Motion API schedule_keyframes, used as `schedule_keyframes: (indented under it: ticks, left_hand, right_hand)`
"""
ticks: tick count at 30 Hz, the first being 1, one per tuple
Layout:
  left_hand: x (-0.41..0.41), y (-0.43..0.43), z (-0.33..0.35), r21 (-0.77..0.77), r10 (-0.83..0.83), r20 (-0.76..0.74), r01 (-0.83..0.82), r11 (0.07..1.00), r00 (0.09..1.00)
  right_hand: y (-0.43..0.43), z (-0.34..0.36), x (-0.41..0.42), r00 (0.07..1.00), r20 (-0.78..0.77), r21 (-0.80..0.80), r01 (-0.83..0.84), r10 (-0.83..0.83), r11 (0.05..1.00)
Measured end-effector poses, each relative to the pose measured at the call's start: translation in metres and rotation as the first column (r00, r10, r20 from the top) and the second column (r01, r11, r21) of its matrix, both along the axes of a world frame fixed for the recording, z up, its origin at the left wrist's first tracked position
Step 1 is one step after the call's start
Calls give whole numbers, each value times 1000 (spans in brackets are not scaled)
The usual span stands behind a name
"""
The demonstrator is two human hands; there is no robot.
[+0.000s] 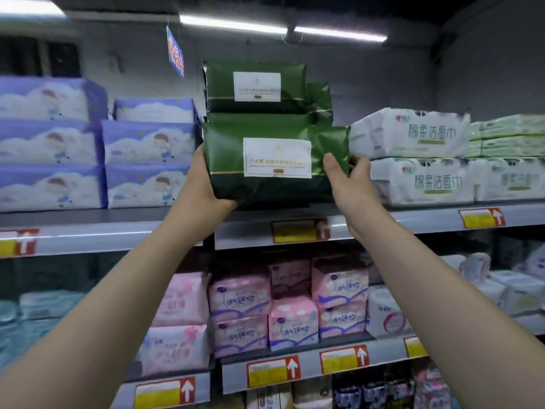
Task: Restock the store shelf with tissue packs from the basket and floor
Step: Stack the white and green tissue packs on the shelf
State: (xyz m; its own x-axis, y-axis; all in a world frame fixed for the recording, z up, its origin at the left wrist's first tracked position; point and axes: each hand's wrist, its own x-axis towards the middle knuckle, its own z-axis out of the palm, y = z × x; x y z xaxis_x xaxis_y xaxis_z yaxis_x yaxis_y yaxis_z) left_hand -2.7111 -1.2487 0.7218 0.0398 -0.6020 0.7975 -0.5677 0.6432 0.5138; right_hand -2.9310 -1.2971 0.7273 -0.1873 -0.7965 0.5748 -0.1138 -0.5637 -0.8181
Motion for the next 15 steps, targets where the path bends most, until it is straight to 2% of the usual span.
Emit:
schedule_keyframes:
  ticks: [5,9,12,15]
  left_hand:
    - [21,-31,-3,-8,38,64,-38,999,997]
    - [31,-38,-8,186,101,119,-122,975,988]
    - [40,-39,-4,331,62,179,-120,936,982]
    - [49,-36,1,459,-41,155,-35,888,987]
  right_hand:
    - [-32,-8,14,985,-171,6,25,-24,1000]
    - [-46,-12,10,952,-301,27,58,-47,998]
    - [-45,-7,5,927,-372,34,78,-59,996]
    - [-44,-5,1,913,-401,46,98,-72,994]
